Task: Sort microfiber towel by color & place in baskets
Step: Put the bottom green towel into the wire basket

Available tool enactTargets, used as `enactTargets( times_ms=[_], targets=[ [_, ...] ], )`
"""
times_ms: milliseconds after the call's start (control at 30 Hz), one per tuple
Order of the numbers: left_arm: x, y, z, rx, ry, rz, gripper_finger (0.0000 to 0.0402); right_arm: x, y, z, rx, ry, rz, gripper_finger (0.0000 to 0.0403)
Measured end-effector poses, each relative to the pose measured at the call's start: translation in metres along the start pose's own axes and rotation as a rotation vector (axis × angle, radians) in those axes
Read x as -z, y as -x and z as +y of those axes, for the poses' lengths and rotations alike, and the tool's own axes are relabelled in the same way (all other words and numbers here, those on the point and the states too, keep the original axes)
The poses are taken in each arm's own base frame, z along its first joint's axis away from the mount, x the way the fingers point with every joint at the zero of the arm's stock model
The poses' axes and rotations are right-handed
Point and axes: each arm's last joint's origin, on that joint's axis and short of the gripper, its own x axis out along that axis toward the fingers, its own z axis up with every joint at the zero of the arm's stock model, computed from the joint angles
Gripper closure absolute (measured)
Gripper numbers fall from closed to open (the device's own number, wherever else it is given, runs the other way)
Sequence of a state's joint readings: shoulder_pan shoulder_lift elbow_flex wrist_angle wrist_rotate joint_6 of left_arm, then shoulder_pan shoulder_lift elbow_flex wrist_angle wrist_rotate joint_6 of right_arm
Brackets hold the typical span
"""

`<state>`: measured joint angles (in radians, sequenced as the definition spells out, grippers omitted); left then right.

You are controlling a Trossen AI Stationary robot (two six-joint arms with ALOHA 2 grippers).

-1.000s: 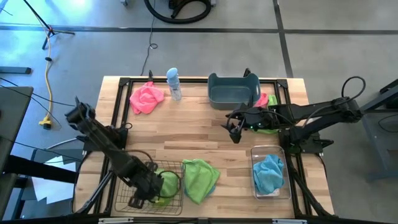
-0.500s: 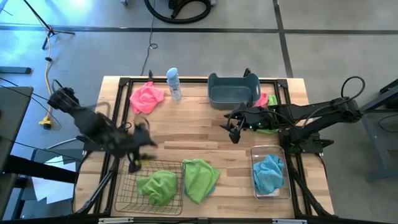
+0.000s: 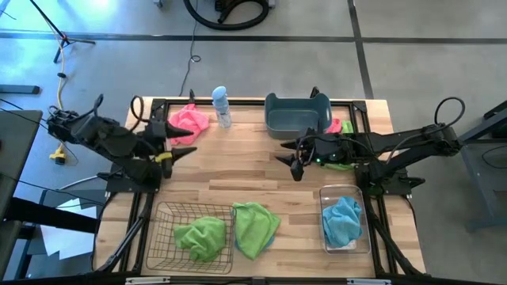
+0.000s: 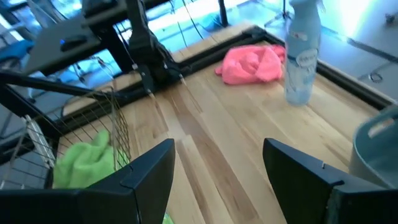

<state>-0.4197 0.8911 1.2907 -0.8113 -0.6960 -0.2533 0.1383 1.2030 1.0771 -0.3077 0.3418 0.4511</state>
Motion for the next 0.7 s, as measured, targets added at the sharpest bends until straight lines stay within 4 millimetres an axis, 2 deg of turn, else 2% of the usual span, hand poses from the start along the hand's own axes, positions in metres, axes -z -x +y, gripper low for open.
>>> enactTargets(
  times_ms=[133, 233, 333, 467, 567, 700],
  targets=[
    [-0.003, -0.003, 0.009, -0.008, -0.02, -0.002, 0.0193, -0.005, 0.0, 0.003, -0.035, 0.007, -0.052, 0.0162],
    [0.002, -0.017, 0.01, 0.029, -0.012, -0.024, 0.0193, -0.008, 0.001, 0.004, -0.047, 0.002, -0.076, 0.0162],
    [0.021, -0.034, 0.011, 0.092, 0.014, -0.054, 0.0193, -0.009, 0.001, 0.004, -0.05, -0.008, -0.08, 0.0162],
    [0.055, -0.051, 0.02, 0.083, 0.087, -0.057, 0.0193, -0.008, 0.001, 0.005, -0.077, -0.054, -0.066, 0.0162],
    [0.074, -0.054, 0.027, 0.085, 0.174, -0.079, 0.0193, -0.007, 0.001, 0.007, -0.14, -0.102, -0.031, 0.0162],
    [0.088, -0.051, 0.03, 0.098, 0.269, -0.119, 0.0193, -0.004, 0.0, 0.013, -0.216, -0.175, 0.015, 0.0162]
  ],
)
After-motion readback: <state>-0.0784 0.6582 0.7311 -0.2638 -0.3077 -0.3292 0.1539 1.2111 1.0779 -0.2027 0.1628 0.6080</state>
